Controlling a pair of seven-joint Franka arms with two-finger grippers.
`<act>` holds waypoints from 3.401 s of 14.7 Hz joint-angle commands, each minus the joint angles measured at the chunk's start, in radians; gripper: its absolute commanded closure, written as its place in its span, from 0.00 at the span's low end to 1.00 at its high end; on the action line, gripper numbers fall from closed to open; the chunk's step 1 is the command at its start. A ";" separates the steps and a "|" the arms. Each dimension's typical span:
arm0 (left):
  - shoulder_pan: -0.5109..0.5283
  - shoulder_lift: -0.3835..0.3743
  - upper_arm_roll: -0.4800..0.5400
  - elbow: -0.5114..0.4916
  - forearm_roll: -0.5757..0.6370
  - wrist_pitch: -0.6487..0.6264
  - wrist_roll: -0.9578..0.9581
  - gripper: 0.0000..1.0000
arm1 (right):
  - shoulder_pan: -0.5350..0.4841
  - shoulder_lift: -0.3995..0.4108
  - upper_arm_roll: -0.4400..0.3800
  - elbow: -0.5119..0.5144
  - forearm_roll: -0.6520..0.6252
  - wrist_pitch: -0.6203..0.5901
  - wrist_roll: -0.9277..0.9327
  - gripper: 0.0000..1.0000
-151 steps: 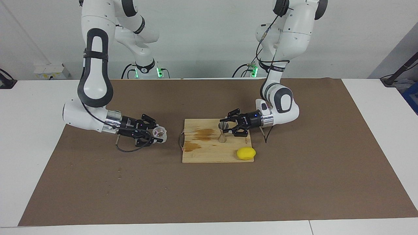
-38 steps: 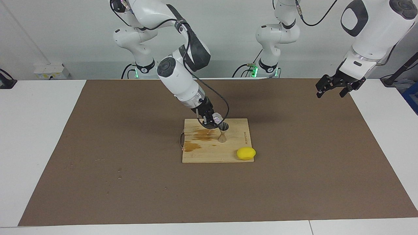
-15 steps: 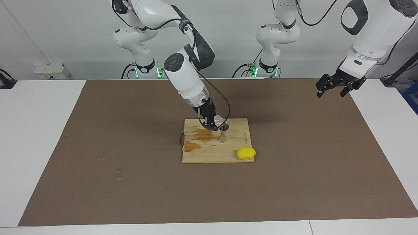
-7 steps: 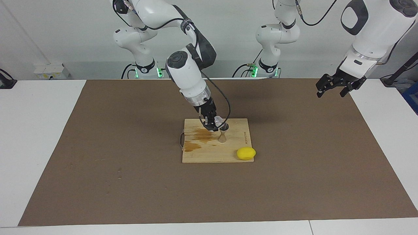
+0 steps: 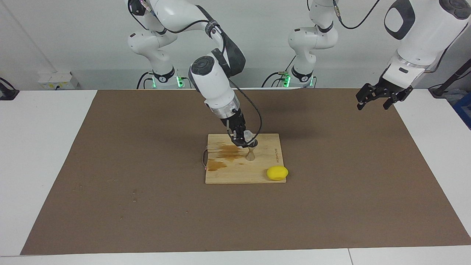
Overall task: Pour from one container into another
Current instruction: 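Hold the glass cup tilted above the metal cup with the right gripper, then turn the glass cup upright and carry it back with the right gripper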
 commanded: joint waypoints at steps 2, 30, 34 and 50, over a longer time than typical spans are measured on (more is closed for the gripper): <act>0.008 -0.004 -0.002 0.007 0.013 -0.007 -0.004 0.00 | 0.005 0.013 -0.005 0.018 -0.037 0.012 0.038 1.00; 0.017 -0.019 0.012 0.000 0.013 -0.010 -0.004 0.00 | -0.283 -0.111 0.013 -0.092 0.617 0.040 -0.378 1.00; 0.017 -0.018 0.012 0.007 0.013 -0.021 -0.006 0.00 | -0.422 -0.157 0.013 -0.178 0.765 -0.049 -0.503 1.00; 0.020 -0.038 0.012 0.007 0.013 -0.081 -0.009 0.00 | -0.827 -0.030 0.013 -0.403 0.874 -0.459 -1.181 1.00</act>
